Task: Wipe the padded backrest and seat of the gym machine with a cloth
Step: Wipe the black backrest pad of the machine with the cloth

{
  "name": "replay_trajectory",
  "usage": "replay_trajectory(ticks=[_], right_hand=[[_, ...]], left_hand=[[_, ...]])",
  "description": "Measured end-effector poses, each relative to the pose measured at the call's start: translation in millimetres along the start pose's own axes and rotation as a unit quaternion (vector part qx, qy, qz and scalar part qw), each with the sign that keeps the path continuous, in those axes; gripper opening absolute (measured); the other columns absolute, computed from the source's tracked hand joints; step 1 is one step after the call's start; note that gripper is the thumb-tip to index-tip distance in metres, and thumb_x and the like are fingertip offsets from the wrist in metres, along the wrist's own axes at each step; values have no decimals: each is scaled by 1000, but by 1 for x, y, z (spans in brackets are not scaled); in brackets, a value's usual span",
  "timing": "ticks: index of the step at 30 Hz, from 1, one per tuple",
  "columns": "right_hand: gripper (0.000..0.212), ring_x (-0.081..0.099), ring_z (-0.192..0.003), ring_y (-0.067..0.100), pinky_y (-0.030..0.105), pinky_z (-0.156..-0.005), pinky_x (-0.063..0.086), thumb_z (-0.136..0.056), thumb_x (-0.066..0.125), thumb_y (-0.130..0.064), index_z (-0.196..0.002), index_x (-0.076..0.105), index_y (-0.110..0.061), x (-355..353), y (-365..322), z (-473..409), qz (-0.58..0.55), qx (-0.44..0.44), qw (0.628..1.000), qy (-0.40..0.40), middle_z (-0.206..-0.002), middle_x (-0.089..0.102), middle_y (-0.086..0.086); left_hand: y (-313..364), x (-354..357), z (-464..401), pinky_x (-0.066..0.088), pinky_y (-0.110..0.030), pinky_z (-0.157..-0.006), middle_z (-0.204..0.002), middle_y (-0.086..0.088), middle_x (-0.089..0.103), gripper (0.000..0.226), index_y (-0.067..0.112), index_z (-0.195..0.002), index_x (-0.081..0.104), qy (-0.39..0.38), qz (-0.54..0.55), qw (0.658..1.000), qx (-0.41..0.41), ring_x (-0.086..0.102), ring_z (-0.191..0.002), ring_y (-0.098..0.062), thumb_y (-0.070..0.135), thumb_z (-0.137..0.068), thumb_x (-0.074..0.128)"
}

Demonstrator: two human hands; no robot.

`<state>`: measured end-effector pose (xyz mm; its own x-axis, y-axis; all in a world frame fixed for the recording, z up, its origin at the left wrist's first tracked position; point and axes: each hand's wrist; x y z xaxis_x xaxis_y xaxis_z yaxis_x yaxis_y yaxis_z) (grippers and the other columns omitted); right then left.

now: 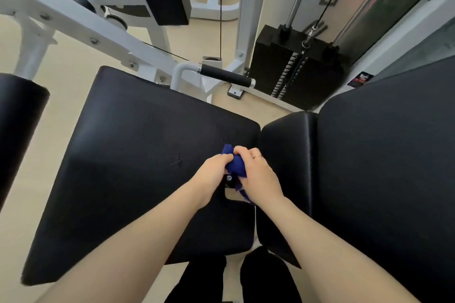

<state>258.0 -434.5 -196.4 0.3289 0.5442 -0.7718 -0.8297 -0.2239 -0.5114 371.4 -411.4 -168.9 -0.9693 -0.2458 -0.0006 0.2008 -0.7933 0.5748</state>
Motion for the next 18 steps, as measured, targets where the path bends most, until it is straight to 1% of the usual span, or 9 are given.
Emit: replay_trajectory(ticks=[1, 3, 5, 7, 10, 12, 14, 16, 18], right_hand=[[55, 50, -106, 20, 27, -72, 45, -88, 57, -9, -135, 36, -26, 2, 2, -11, -2, 3, 1000, 7, -123, 42, 3], [56, 51, -107, 21, 30, -74, 48, -88, 56, -7, -136, 35, -25, 4, 4, -38, -12, 12, 999, 32, -125, 43, 4], [52, 52, -107, 23, 33, -77, 50, -88, 56, -6, -133, 37, -24, 3, 10, -73, -12, 24, 997, 66, -125, 44, 7], [49, 51, -107, 25, 34, -77, 47, -88, 54, -5, -131, 40, -23, 0, 20, -108, 4, 56, 993, 100, -124, 44, 8], [48, 46, -108, 27, 35, -78, 43, -90, 47, -2, -132, 42, -25, 2, 37, -150, 35, 83, 988, 123, -124, 42, 8], [49, 43, -111, 28, 36, -83, 43, -90, 44, -2, -134, 42, -25, 14, 43, -164, 60, 80, 989, 105, -126, 42, 9], [58, 41, -115, 29, 37, -90, 41, -90, 44, -1, -141, 35, -27, 32, 43, -164, 79, 69, 991, 79, -132, 39, 9], [67, 39, -118, 27, 37, -95, 39, -89, 49, -3, -145, 27, -31, 47, 38, -148, 75, 77, 992, 63, -136, 36, 7], [65, 41, -114, 26, 36, -93, 40, -88, 51, -7, -144, 28, -32, 61, 32, -123, 63, 59, 995, 44, -136, 36, 6]], left_hand=[[3, 2, -7, 40, -22, -74, -95, 4, 61, 20, 26, -87, 55, 1, -10, 1000, 20, 55, -87, -8, 28, -97, 38], [9, 1, -24, 39, -14, -70, -100, 5, 60, 25, 22, -99, 57, 3, -62, 994, 86, 54, -90, -7, 29, -99, 33], [14, -8, -45, 37, -8, -84, -118, 1, 56, 34, 14, -120, 55, 33, -183, 968, 172, 51, -109, -12, 23, -100, 30], [15, -24, -67, 25, -15, -103, -140, -2, 45, 38, 12, -134, 46, 86, -360, 900, 229, 39, -129, -15, 21, -99, 32], [10, -37, -91, 14, -33, -114, -153, -8, 25, 61, 10, -144, 27, 142, -620, 726, 261, 19, -142, -24, 33, -91, 47], [6, -38, -99, -1, -41, -116, -157, -10, 7, 84, 8, -147, 12, 145, -709, 648, 237, -3, -144, -30, 47, -85, 53], [-1, -42, -104, -8, -45, -115, -157, -11, 0, 102, 7, -147, 4, 136, -754, 609, 204, -12, -143, -31, 60, -78, 56], [-7, -46, -103, -9, -45, -114, -157, -11, 2, 110, 6, -147, 2, 122, -775, 592, 186, -12, -143, -31, 64, -73, 58], [-13, -48, -101, -6, -45, -115, -157, -12, 2, 111, 5, -146, 2, 119, -783, 583, 181, -10, -144, -31, 63, -73, 60]])
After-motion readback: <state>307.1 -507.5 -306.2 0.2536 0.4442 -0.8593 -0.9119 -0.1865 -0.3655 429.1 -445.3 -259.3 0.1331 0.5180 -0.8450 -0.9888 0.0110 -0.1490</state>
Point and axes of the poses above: each hand's wrist, its own z-axis away from the middle knuckle, its own x-axis out of the palm, y = z × x
